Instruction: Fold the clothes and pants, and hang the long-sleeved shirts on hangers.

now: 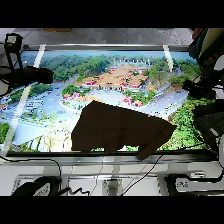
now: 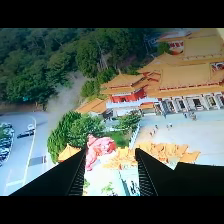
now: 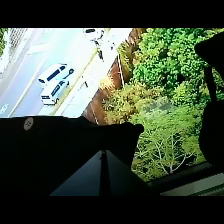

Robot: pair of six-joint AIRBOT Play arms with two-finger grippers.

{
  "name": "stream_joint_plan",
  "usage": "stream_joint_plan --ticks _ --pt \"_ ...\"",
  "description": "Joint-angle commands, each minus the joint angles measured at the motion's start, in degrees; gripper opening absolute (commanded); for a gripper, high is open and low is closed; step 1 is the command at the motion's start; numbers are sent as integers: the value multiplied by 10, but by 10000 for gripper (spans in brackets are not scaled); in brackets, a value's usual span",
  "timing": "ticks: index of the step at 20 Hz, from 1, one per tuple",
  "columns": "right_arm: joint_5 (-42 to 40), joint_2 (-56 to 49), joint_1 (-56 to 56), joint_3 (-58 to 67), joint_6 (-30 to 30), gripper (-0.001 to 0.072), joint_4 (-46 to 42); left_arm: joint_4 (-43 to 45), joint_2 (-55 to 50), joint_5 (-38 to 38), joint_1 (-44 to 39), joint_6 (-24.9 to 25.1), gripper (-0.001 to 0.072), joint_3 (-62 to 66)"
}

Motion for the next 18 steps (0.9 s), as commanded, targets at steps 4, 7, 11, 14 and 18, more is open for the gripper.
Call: stream_joint_plan --ticks 4,7,11,14,18 --pt "0 0 0 0 0 35 0 0 0 0 0 0 335 0" --pt "0 0 0 0 0 35 0 0 0 0 0 0 335 0" --pt "0 0 0 0 0 35 0 0 0 0 0 0 335 0" --pt "0 0 0 0 0 35 0 0 0 0 0 0 335 0" --pt "-50 0 0 0 0 24 0 0 0 0 0 0 335 0"
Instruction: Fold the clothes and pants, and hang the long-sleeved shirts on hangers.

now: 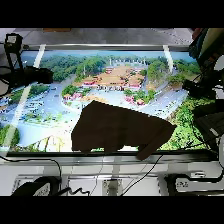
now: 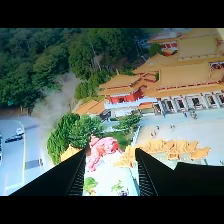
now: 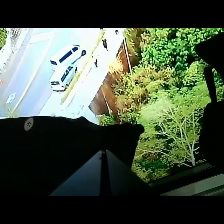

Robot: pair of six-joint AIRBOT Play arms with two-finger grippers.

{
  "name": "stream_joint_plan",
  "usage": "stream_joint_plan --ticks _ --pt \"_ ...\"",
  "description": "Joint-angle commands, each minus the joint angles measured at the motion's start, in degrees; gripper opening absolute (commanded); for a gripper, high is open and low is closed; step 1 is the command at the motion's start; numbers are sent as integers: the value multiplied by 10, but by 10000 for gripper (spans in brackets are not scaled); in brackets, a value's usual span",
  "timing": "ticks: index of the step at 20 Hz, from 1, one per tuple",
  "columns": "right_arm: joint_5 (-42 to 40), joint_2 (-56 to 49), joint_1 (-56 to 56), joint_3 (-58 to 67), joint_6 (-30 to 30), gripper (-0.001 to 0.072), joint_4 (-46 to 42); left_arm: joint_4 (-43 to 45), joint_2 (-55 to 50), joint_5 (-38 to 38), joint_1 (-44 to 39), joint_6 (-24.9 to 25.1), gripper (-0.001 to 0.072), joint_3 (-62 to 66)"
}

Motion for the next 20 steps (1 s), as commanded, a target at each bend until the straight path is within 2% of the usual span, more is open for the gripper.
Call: stream_joint_plan --ticks 1,4,7,9,14,18,20 --pt "-81 0 0 0 0 25 -1 0 0 0 0 0 335 0" --pt "-127 -1 0 0 -15 23 0 0 1 0 0 0 336 0" --pt "-61 0 0 -1 -132 24 2 0 3 -24 0 -33 336 0" --pt "-50 20 0 -16 -145 24 0 3 9 -64 0 -41 335 0" --pt "-84 200 -1 -178 -198 24 -4 47 65 -166 2 -36 335 -9" --pt "-45 367 0 -350 -199 24 3 47 160 -168 2 -37 336 -75" --pt "-44 415 0 -391 -199 24 4 47 196 -168 2 -37 335 -109"
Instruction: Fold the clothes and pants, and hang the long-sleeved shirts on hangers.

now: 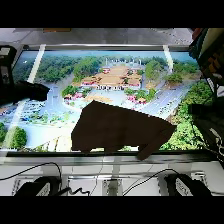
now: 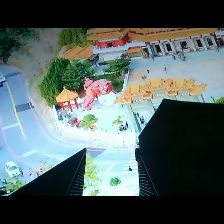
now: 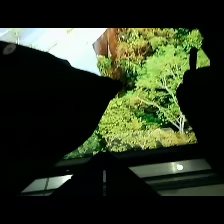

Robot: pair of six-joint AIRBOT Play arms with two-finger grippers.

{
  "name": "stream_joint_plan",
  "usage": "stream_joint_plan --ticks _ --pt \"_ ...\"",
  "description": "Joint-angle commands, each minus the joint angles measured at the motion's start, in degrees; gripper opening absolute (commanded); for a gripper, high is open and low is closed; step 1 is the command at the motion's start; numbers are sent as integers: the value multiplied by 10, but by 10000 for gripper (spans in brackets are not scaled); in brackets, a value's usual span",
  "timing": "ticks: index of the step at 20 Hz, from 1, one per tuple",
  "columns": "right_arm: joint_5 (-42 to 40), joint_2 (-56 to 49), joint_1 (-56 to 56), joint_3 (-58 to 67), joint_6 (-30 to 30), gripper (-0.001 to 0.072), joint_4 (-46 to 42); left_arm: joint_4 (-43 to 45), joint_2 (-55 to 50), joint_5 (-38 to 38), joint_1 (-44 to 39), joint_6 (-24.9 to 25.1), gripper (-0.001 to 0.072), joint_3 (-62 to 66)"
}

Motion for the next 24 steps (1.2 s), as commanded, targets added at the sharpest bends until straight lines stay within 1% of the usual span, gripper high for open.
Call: stream_joint_plan --ticks 1,2,3,4,5,7,10,12,15,17,18,24 --pt "3 98 0 -88 -8 26 7 3 62 -12 0 0 335 -53" --pt "-33 103 0 -89 -8 31 13 0 66 -13 0 0 336 -61" --pt "-89 101 0 -89 -3 140 24 -7 66 -19 0 0 335 -64" --pt "-119 94 0 -89 20 448 36 -15 63 -23 0 0 336 -64" --pt "-127 79 0 -89 33 618 50 -28 61 -23 0 0 335 -64" --pt "-97 31 0 -91 42 617 72 -52 56 -23 0 0 335 -64" --pt "-32 -69 0 -96 80 617 73 -57 49 -23 0 0 335 -64" --pt "-20 -130 0 -96 111 614 73 -57 45 -23 0 0 335 -64" --pt "-22 -195 0 -96 160 598 78 -57 42 -23 0 0 335 -64" --pt "-26 -227 0 -96 198 523 79 -57 40 -23 0 0 335 -64" --pt "-34 -241 0 -96 214 522 80 -57 38 -23 0 0 335 -64" --pt "-91 -288 0 -95 243 521 97 -57 22 -23 0 0 335 -64"
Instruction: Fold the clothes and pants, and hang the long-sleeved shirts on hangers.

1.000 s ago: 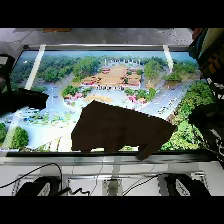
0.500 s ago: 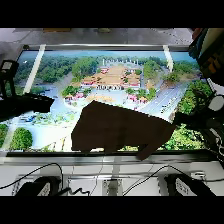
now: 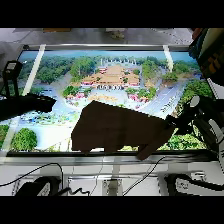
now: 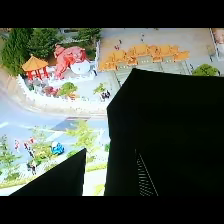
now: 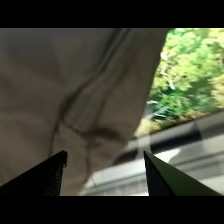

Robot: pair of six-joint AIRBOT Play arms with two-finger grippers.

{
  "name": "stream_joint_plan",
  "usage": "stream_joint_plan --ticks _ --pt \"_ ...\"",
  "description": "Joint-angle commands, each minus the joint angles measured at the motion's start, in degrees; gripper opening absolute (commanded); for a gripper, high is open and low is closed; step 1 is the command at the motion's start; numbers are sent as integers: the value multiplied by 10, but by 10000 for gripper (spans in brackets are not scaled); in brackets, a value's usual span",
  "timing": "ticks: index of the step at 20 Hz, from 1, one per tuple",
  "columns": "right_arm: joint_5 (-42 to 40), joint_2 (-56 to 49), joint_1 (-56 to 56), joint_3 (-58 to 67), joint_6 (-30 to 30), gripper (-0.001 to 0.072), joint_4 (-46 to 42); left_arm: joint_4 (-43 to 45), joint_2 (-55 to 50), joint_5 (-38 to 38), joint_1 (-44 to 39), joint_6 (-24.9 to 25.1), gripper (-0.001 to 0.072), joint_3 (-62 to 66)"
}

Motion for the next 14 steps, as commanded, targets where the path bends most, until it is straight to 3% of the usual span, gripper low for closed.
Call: stream_joint_plan --ticks 1,4,13,14 --pt "-30 -29 0 1 28 520 12 0 -12 0 0 0 335 0" --pt "-31 -44 0 1 28 445 14 0 -27 0 0 0 335 0" --pt "-54 -67 1 1 28 442 16 0 -42 0 0 0 335 0" --pt "-49 -67 1 1 27 342 16 0 -42 0 0 0 335 0"
